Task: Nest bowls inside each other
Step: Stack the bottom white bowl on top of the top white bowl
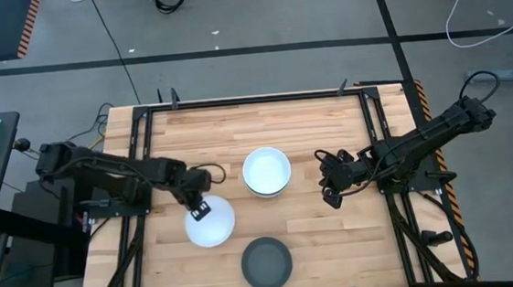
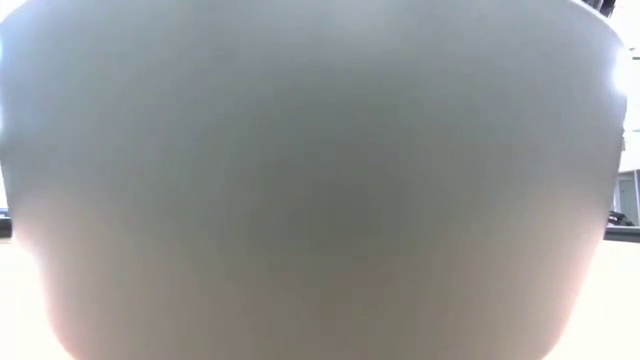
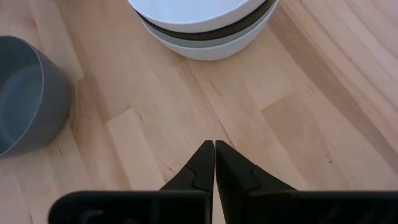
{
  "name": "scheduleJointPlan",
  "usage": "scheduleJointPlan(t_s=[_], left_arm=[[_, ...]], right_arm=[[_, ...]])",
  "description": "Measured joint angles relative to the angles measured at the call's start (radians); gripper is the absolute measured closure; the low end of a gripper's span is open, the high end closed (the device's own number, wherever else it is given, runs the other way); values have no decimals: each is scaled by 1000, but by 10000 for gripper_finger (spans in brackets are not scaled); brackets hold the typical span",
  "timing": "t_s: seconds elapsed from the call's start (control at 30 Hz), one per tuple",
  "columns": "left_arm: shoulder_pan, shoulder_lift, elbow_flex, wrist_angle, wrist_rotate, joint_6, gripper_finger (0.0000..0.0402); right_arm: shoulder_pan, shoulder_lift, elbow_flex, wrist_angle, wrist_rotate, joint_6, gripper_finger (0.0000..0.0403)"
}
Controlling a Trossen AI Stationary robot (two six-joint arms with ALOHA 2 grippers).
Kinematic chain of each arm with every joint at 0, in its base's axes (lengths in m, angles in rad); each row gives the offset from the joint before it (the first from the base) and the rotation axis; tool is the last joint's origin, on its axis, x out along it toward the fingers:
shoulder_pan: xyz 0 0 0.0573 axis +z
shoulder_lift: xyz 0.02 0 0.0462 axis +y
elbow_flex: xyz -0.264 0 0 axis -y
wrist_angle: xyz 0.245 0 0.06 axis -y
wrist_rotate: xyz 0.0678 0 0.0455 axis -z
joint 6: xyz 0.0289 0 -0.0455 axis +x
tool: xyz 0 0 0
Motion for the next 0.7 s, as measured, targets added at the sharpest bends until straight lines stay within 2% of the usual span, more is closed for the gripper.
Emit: scheduleJointPlan(t_s=[0.1,0.27,0.4,0.57,0.7], left_arm=[[33,0,98,-45,-10,46,393],[102,0,298,-130,-97,112,392],[152,2,450,-139,-147,181,393],[206,23,571,-119,-189,249,393],[234,97,630,-121,-192,303,393]], right_arm=[[0,0,0,0,4,-11,381],[0,0,0,0,24,-16,381],[0,0,0,0,44,-17,381],[0,0,0,0,77,-26,381],[0,0,0,4,101,-33,381]])
